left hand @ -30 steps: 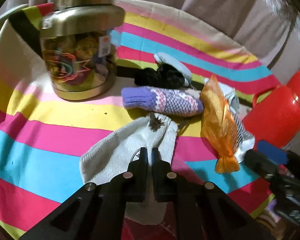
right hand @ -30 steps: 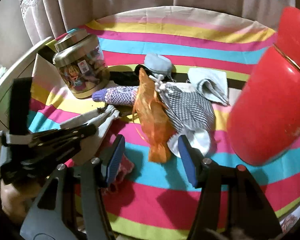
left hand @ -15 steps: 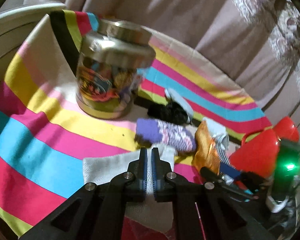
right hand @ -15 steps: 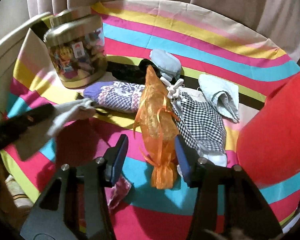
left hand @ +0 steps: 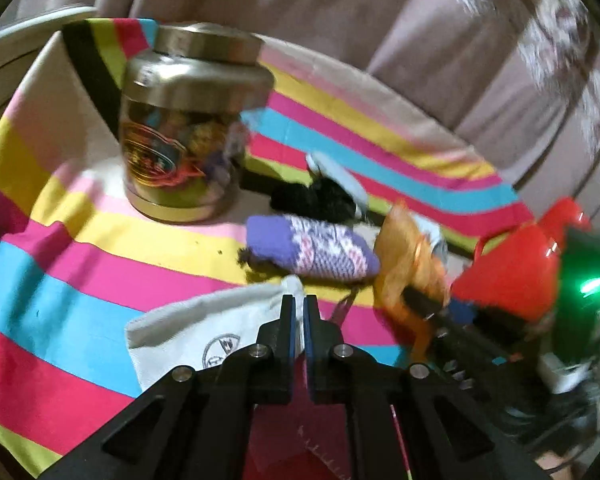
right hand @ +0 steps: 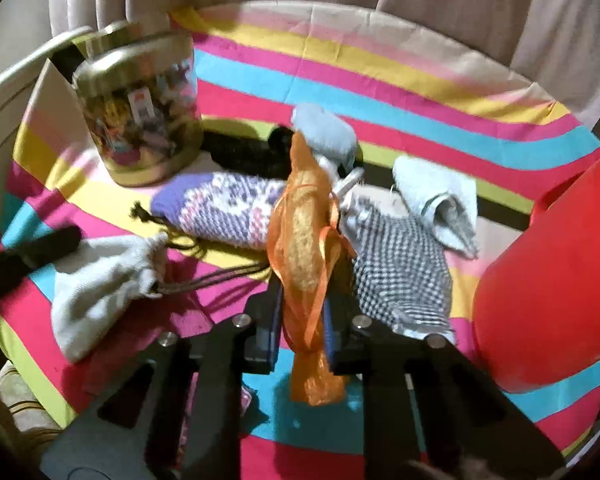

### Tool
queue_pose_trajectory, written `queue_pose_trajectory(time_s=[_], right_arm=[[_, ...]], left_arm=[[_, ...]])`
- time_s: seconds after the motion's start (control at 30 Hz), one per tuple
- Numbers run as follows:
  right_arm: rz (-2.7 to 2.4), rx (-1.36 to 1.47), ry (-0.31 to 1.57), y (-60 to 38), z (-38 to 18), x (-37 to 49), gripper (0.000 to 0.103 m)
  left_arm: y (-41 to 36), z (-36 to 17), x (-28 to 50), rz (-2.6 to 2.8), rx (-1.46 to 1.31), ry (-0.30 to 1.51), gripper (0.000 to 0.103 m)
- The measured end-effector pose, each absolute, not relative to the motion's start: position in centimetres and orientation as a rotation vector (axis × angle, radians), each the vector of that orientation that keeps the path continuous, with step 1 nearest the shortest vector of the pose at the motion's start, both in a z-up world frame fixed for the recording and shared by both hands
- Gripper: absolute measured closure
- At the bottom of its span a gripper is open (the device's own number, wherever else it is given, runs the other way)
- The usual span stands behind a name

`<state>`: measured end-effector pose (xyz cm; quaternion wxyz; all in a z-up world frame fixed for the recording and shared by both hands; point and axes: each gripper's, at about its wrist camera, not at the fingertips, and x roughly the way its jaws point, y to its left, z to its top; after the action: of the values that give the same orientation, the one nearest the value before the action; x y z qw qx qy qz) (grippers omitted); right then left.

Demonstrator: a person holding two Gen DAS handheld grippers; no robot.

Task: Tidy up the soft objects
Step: 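Carry the white bag and orange pouch over the box and open both tools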

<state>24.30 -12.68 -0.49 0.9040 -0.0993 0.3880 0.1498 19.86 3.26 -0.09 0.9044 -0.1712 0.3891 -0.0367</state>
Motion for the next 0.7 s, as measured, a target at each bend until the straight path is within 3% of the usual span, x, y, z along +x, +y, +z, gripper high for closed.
queue_pose_trajectory(time_s=[0.2, 0.3, 0.33, 0.37, 0.6, 0.7], right_arm=[[0.339, -0.141, 0.781, -14.0, 1.3, 22.8, 0.084], [0.346, -0.109, 0.772, -14.7, 2.2, 22.2, 0.084], [0.350, -0.097, 0.767, -15.1, 2.7, 21.9, 0.084], [0.351, -0.091, 0.763, -15.3, 2.9, 21.7, 0.084], [0.371, -0.059, 0.753, -16.5, 4.3, 20.2, 0.084], [0.383, -0.049, 0.753, -16.9, 4.7, 19.3, 0.084]], left_arm=[[2.4, -1.7, 20.9, -0.043, -0.282, 0.908, 0.092], [1.9, -1.8, 20.9, -0.052, -0.262, 0.911, 0.059], [1.7, -1.7, 20.8, -0.052, -0.253, 0.902, 0.043], [1.4, -1.5, 20.7, -0.048, -0.239, 0.893, 0.036], [1.6, -3.2, 21.8, 0.029, -0.198, 0.983, 0.037], [2.2, -3.4, 21.8, 0.084, -0.178, 0.986, 0.062]])
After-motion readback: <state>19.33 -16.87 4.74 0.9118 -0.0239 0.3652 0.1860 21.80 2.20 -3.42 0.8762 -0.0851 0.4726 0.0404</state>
